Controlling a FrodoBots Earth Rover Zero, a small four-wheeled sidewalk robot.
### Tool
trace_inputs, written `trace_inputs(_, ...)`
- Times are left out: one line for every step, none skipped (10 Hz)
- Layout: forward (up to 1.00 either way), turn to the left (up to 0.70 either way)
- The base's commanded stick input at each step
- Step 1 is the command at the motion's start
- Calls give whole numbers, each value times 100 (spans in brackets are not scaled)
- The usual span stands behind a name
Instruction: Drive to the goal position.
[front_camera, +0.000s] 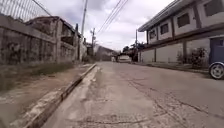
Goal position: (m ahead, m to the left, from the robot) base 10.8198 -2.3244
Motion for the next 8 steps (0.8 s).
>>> trace_inputs(70, 0)
trace_inputs(70, 0)
trace_inputs(70, 31)
trace_inputs(70, 34)
trace_inputs(70, 35)
trace_inputs(70, 35)
trace_inputs(70, 27)
trace_inputs(70, 14)
